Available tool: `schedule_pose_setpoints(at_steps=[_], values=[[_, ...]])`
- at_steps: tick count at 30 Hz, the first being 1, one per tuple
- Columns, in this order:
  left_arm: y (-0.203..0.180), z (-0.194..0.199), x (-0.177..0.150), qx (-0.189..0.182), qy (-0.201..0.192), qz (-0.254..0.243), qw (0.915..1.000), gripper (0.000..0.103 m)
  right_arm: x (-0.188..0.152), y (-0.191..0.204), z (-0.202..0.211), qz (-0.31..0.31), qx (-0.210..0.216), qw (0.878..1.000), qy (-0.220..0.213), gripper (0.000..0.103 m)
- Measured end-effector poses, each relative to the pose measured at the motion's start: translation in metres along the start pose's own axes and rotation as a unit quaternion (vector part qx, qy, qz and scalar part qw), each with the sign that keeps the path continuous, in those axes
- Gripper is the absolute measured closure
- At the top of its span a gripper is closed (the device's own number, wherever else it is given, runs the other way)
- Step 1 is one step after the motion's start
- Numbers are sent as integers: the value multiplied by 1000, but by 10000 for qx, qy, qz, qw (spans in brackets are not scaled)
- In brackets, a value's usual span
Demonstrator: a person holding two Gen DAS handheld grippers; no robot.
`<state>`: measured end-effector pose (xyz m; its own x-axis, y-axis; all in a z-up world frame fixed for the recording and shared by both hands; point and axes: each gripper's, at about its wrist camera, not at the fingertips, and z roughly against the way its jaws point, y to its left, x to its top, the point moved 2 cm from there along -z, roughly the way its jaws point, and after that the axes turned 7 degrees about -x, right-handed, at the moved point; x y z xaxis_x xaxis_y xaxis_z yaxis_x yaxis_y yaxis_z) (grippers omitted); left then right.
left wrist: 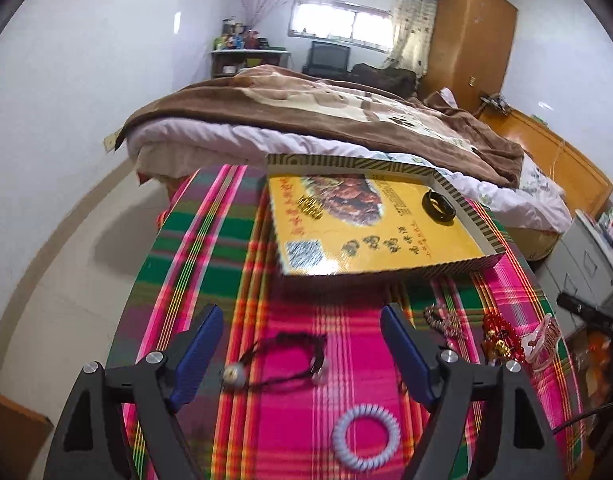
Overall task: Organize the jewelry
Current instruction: 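Grasp the pink claw hair clip with the right gripper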
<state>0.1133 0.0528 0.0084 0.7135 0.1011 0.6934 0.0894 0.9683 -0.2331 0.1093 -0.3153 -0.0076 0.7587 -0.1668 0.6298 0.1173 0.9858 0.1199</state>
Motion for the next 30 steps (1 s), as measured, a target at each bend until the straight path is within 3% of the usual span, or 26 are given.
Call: schedule_pose_setpoints(at_steps=[8, 13, 20, 26, 30], values=[[13, 11, -24, 40, 71, 173, 9998, 22, -26, 1, -16, -661, -8, 9971, 365, 38], [20, 12, -32, 101, 130, 260, 9995, 22, -27, -1, -24, -819, -319, 9950, 475, 37], [31, 12, -41, 148, 192, 372, 9990, 22, -34, 5, -32, -620, -530, 9935, 793, 37], [38, 13, -45, 187, 219, 382, 9989, 22, -42, 0, -28, -466, -945, 9918, 726, 37], [45, 11, -48, 217, 267, 438, 9985, 22, -48, -4, -25, -412, -927, 9925, 689, 42]])
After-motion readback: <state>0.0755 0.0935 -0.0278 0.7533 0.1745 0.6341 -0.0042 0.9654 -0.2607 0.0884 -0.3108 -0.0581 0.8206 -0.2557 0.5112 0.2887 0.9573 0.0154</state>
